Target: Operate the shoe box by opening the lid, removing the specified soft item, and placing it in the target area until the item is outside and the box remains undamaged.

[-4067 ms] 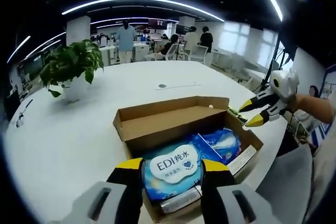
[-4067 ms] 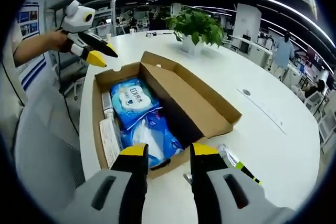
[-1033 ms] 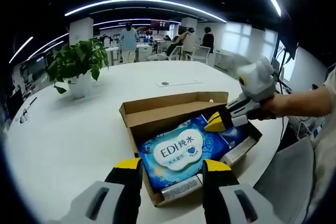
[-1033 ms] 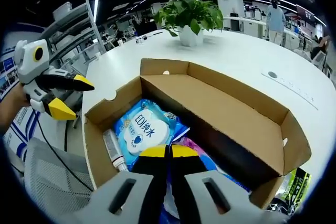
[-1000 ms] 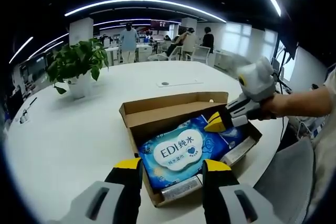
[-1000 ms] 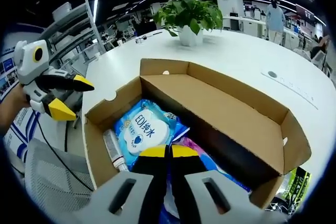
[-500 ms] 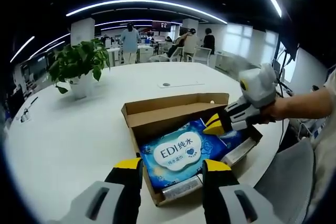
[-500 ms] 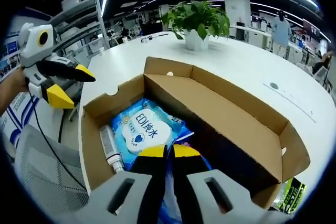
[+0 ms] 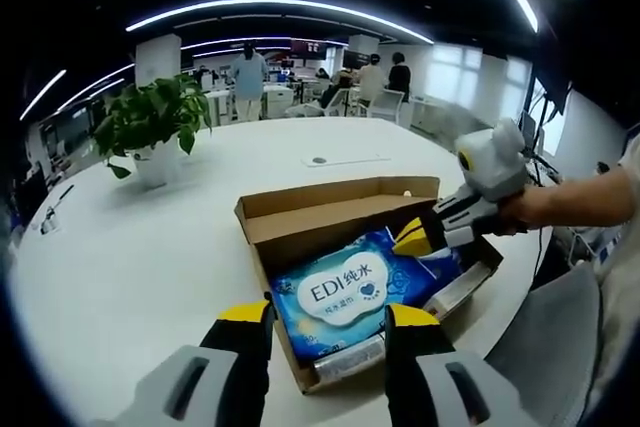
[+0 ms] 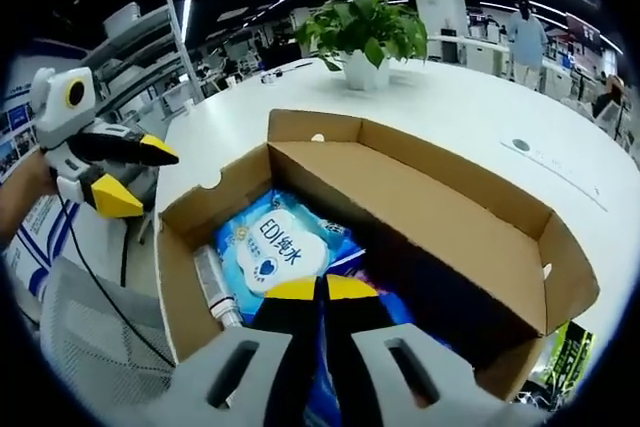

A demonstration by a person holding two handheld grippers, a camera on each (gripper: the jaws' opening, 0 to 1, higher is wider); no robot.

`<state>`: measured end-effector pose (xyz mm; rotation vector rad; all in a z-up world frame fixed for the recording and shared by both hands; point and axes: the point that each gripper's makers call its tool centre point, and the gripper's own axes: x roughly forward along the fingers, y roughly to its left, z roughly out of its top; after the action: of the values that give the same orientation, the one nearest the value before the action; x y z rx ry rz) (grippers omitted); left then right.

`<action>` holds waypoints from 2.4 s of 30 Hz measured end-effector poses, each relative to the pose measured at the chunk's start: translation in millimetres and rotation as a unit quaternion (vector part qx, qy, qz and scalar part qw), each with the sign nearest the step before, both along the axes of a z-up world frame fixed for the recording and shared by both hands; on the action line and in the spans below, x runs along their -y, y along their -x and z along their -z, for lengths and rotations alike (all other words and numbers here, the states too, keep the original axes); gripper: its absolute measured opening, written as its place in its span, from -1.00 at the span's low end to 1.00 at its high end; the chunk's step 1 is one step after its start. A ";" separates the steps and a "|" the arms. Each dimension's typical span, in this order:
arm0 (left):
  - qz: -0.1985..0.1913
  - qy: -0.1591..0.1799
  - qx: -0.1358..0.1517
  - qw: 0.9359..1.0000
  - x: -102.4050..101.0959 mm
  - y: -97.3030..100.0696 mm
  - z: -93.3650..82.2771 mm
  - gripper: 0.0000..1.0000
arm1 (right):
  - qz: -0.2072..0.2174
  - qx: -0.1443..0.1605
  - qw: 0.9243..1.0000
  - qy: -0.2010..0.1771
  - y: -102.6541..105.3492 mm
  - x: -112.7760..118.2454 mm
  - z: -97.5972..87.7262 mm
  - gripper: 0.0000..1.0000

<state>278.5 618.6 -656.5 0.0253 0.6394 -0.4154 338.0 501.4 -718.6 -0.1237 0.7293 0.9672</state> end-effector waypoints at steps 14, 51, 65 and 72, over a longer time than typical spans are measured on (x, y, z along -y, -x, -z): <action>0.010 -0.001 -0.024 1.000 9.7 -9.1 8.5 -0.21 | 0.033 0.000 0.999 -0.001 1.7 35.5 -11.0 -1.00; 0.043 0.031 -0.172 0.984 63.2 -35.3 86.5 -0.45 | 0.079 -0.003 0.997 0.004 6.3 95.8 -21.6 -1.00; 0.043 0.100 -0.210 0.972 83.7 -37.6 99.3 -0.62 | 0.084 -0.025 0.996 -0.005 12.6 106.0 -22.4 -1.00; 0.038 0.101 -0.212 0.971 83.6 -39.5 100.8 -0.81 | 0.083 -0.038 0.996 -0.020 13.9 106.3 -21.7 -0.94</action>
<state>318.0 534.9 -757.3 -0.2397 1.0161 -0.5644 324.1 395.1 -696.9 0.0089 0.7781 0.8297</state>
